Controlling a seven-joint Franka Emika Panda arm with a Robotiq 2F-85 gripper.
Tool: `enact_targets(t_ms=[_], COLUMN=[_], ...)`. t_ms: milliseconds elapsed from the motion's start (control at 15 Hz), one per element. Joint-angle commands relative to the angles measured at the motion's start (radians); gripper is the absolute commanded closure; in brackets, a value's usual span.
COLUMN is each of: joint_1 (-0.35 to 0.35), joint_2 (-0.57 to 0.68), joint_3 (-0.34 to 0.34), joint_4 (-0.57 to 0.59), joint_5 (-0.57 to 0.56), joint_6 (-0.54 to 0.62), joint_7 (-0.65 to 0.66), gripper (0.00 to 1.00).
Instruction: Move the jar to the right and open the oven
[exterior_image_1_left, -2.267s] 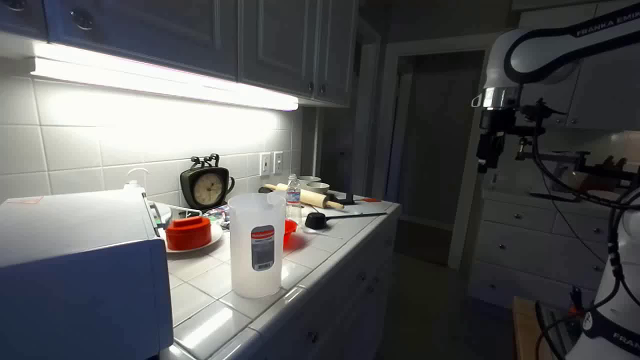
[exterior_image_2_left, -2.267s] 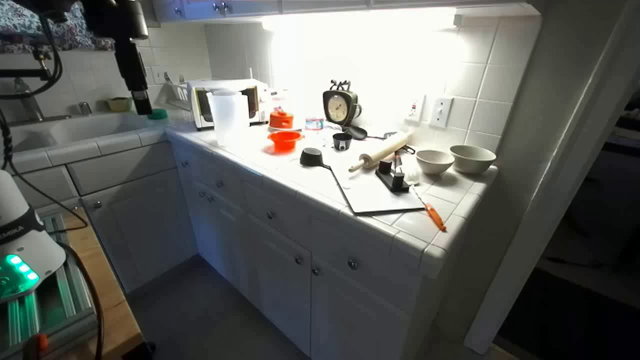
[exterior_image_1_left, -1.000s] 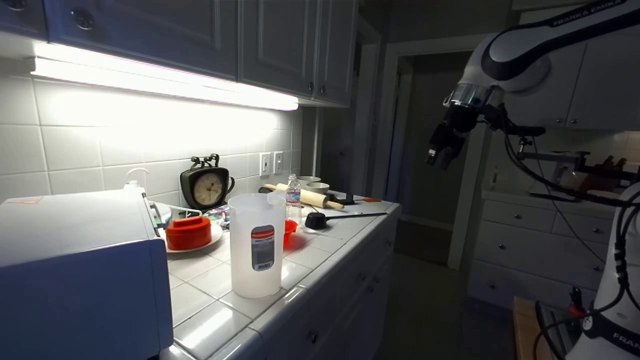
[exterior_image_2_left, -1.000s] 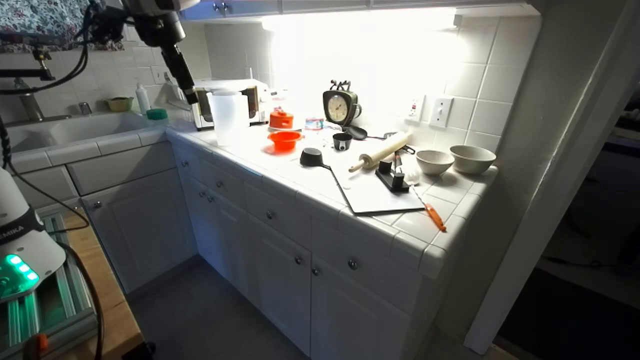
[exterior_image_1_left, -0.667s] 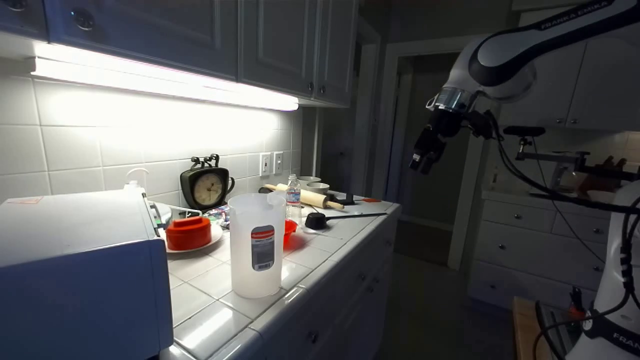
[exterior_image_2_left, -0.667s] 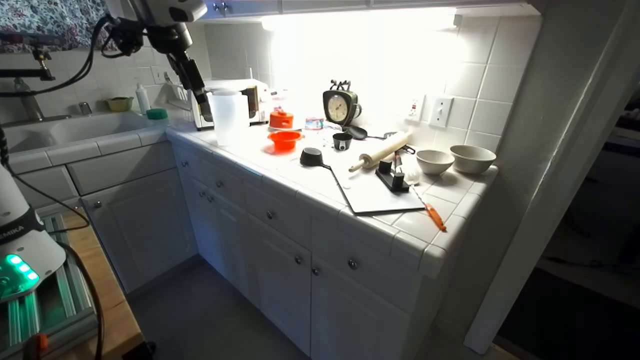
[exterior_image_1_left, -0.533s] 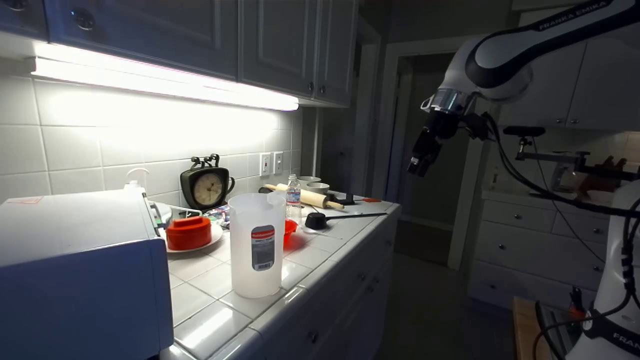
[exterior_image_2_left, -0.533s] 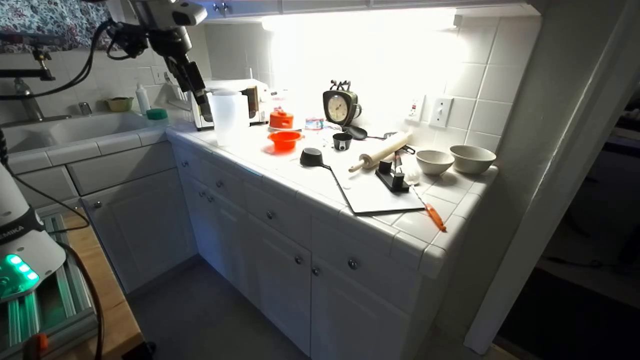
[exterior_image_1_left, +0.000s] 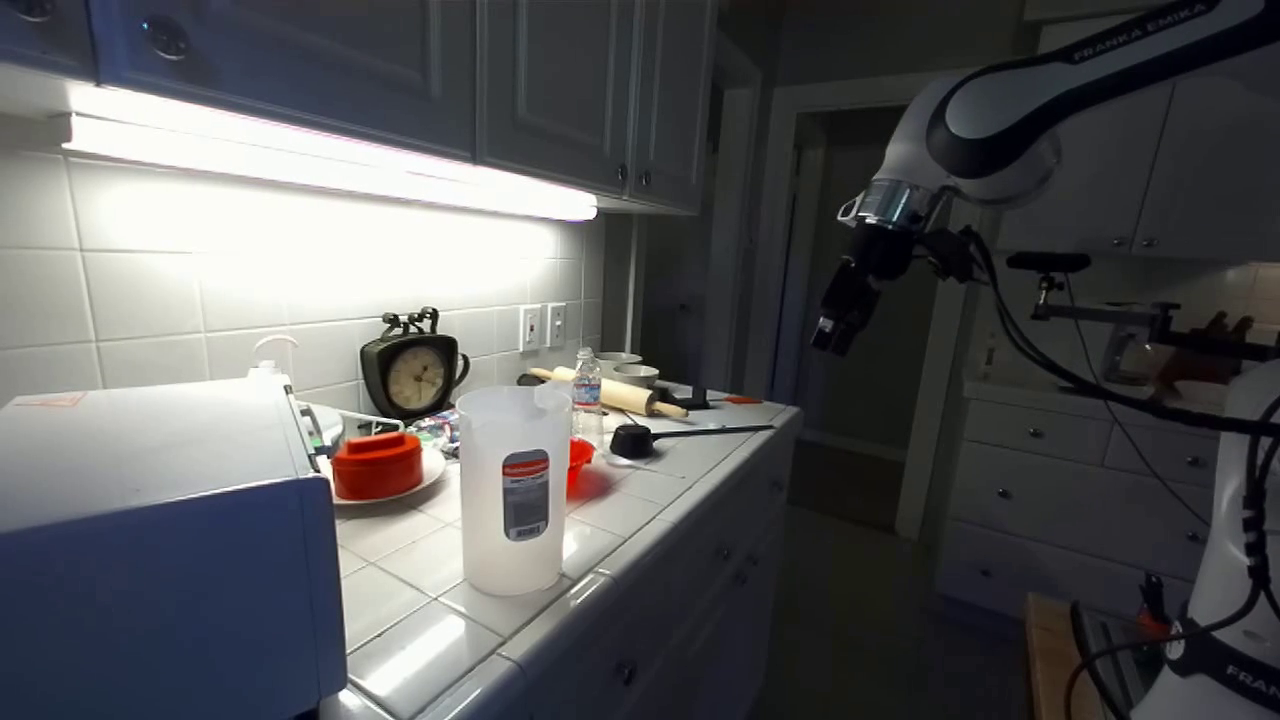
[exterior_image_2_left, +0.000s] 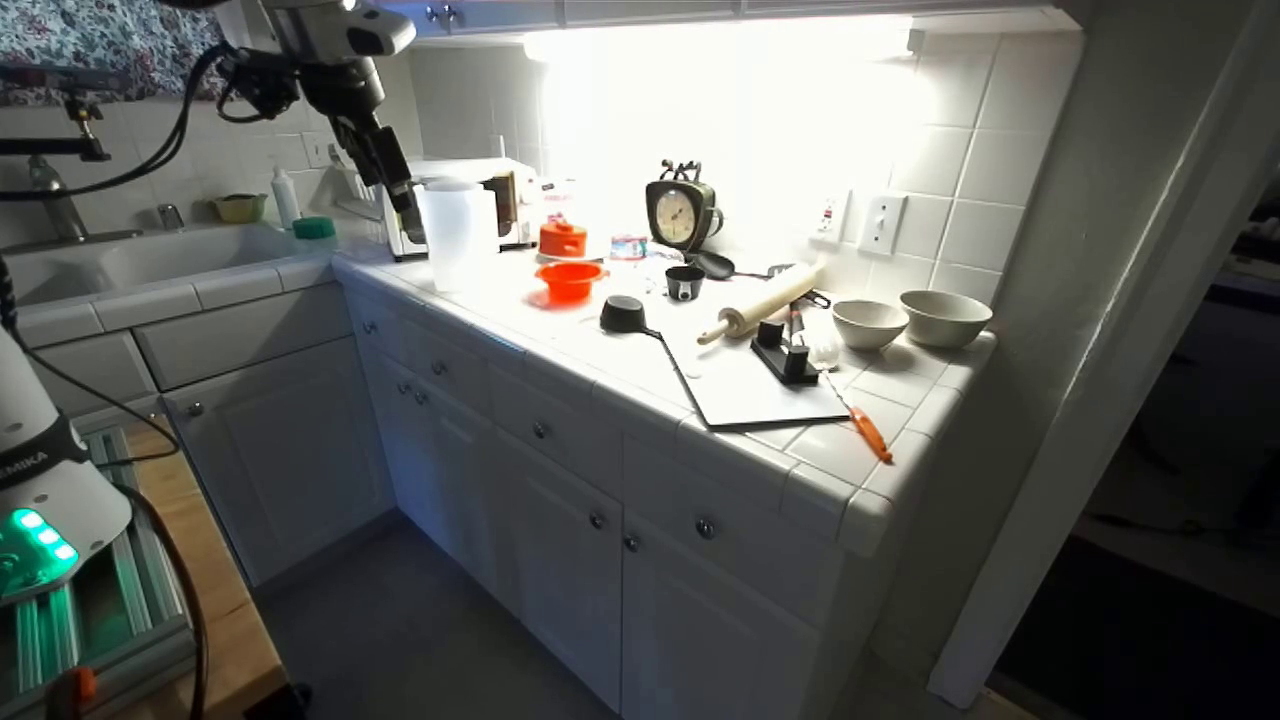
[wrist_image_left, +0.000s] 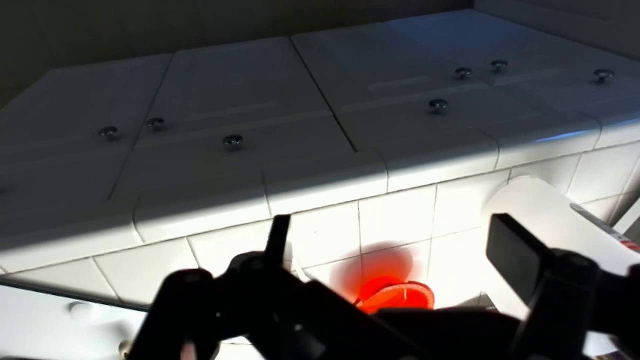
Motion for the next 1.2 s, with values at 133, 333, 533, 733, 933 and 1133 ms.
enact_targets(t_ms=[133, 333, 533, 733, 933, 1133], joint_1=[0.043, 0.098, 0.141, 0.154, 0.15, 0.149], joint_2=[0.148, 0.238, 0.322, 0.396, 0.462, 0.513], joint_3=[-0.02, -0.013, 0.004, 0.038, 0.083, 0.135], joint_4=[0.06, 0.113, 0.181, 0.243, 0.305, 0.358], joint_5=[0.188, 0.267, 0.313, 0.322, 0.32, 0.315], joint_6=[0.106, 0.117, 0.097, 0.112, 0.111, 0.121], joint_7=[0.013, -0.063, -0.146, -0.202, -0.225, -0.226], gripper=[0.0, 0.0, 0.0, 0.0, 0.0, 0.0])
